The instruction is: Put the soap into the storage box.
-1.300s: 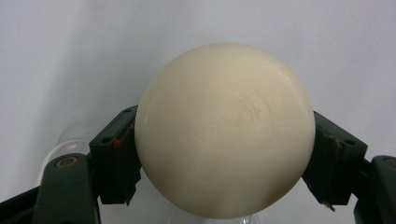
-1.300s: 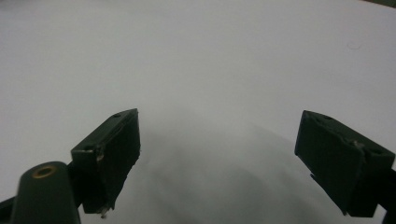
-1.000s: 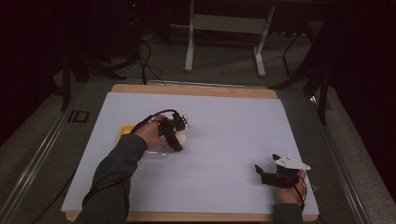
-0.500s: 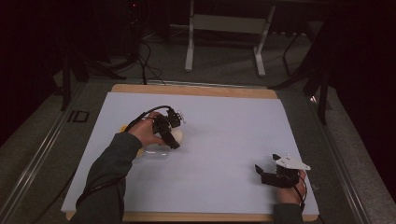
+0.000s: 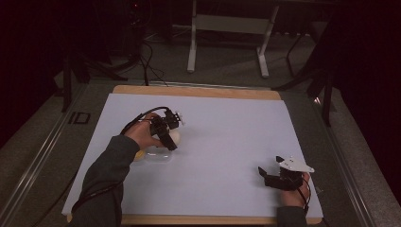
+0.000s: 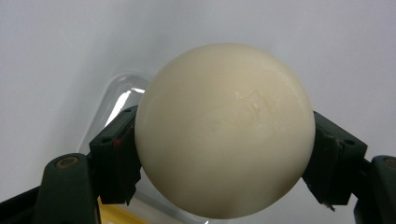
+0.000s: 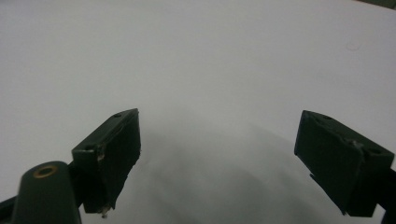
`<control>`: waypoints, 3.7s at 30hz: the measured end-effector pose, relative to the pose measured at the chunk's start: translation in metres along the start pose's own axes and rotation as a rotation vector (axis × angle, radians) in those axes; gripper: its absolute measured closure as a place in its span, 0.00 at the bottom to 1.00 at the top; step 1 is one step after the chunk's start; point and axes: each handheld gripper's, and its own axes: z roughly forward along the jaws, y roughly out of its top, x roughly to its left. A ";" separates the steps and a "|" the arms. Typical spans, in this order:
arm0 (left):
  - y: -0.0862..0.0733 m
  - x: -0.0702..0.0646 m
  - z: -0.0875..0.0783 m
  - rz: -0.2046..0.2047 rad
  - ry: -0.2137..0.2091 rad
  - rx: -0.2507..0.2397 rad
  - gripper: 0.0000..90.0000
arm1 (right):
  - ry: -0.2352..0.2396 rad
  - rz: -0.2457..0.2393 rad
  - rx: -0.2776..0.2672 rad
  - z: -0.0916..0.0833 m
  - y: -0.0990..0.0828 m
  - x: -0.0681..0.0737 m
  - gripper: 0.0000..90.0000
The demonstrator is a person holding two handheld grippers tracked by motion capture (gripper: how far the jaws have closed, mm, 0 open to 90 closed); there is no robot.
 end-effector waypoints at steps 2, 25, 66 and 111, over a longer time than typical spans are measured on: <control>-0.003 0.000 -0.001 -0.004 0.008 -0.001 0.27 | 0.000 0.000 0.000 0.000 0.000 0.000 0.16; -0.022 0.008 -0.005 -0.067 0.027 -0.005 0.27 | 0.000 -0.004 0.005 0.000 0.000 0.000 0.16; -0.065 0.035 -0.010 -0.201 0.053 -0.004 0.27 | -0.001 -0.004 0.004 0.000 0.000 0.000 0.16; -0.116 0.051 0.017 -0.267 0.081 0.073 0.27 | -0.003 -0.014 0.004 0.001 0.000 0.001 0.16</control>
